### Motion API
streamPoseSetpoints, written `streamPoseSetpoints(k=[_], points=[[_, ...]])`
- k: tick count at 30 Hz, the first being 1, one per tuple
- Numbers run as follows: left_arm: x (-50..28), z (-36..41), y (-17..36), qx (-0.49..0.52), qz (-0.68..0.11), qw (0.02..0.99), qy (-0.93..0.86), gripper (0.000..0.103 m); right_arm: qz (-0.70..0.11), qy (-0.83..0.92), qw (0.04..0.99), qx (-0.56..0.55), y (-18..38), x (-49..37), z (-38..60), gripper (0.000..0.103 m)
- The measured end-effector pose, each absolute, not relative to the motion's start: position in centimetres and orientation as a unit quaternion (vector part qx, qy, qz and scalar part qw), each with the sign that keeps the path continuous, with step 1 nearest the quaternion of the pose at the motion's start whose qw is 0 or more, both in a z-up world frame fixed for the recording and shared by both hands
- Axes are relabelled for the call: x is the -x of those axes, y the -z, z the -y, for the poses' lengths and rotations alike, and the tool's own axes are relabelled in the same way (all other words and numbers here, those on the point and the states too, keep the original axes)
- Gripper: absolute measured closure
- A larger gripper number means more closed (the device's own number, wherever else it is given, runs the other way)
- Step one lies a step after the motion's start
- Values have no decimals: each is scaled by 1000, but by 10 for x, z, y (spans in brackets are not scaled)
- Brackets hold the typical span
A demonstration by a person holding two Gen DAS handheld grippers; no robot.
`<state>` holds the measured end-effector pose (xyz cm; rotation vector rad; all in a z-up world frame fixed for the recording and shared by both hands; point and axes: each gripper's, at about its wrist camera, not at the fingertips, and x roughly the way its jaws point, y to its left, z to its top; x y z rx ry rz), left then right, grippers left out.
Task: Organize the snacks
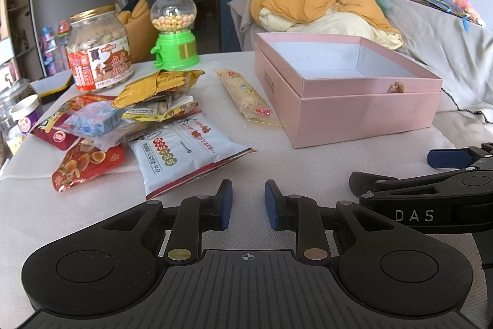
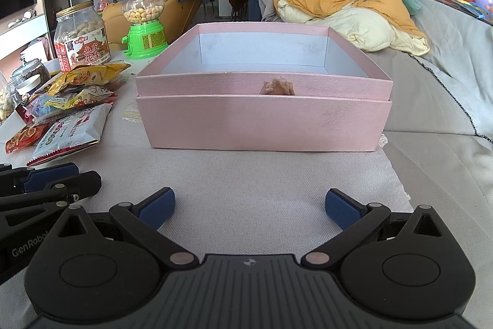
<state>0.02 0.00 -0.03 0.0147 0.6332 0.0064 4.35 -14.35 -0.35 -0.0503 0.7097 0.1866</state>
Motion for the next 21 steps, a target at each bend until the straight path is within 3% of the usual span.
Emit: streamPoseSetpoints(k=[21], points=[[0, 1, 0, -14, -311, 950, -5, 76, -347, -91, 933, 24, 4, -44, 143, 0]])
